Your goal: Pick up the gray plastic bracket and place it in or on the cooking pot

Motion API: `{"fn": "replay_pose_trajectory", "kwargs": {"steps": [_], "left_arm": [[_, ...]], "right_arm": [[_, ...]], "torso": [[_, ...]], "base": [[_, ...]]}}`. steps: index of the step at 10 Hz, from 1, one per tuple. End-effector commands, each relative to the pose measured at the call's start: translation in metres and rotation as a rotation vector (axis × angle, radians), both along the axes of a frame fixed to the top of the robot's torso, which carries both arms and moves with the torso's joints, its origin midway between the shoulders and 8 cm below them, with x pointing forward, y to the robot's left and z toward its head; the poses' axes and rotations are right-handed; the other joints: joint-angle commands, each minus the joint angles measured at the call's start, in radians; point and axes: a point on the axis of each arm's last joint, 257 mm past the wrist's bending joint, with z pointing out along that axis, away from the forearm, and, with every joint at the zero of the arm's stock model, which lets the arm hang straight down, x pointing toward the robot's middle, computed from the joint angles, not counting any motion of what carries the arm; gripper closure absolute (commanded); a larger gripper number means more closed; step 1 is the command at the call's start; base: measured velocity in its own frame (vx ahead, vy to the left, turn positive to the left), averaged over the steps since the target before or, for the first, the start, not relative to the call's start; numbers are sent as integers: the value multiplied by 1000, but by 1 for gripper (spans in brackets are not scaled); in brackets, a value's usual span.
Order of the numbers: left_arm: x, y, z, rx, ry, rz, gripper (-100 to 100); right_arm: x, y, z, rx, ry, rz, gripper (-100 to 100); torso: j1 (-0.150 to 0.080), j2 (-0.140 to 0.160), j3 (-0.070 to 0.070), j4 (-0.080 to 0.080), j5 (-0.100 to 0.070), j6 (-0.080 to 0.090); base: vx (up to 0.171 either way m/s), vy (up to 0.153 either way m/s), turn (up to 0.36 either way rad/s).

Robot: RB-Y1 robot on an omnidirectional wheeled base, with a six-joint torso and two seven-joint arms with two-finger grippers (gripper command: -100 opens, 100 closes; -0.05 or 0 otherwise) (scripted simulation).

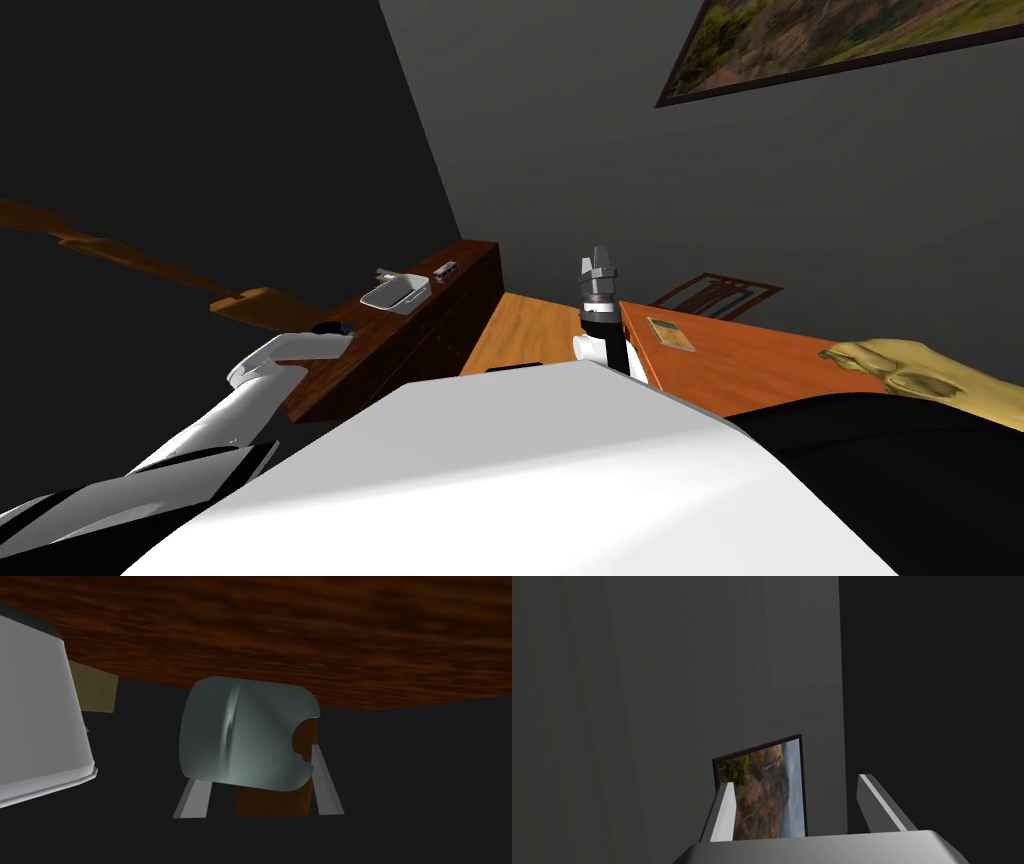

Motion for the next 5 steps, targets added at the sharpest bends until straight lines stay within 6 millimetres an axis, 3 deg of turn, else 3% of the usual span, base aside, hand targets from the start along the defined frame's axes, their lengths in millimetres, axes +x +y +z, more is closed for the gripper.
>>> {"fn": "replay_pose_trajectory", "kwargs": {"steps": [1,3,4,5], "left_arm": [[7,3,24,23,-17,-10,100],[17,8,60,62,-42,-30,100],[17,8,60,62,-42,-30,100],[22,9,80,84,-56,-42,100]], "right_arm": [[0,0,0,0,0,0,0],[0,0,0,0,0,0,0],[0,0,0,0,0,0,0],[0,0,0,0,0,0,0]], "torso": [[0,0,0,0,0,0],[-2,1,1,1,-1,2],[-2,2,1,1,-1,3],[-2,1,1,1,-1,1]], "base": [[-53,-30,-79],[-77,-33,-103],[-50,-28,-50],[-36,-33,-63]]}}
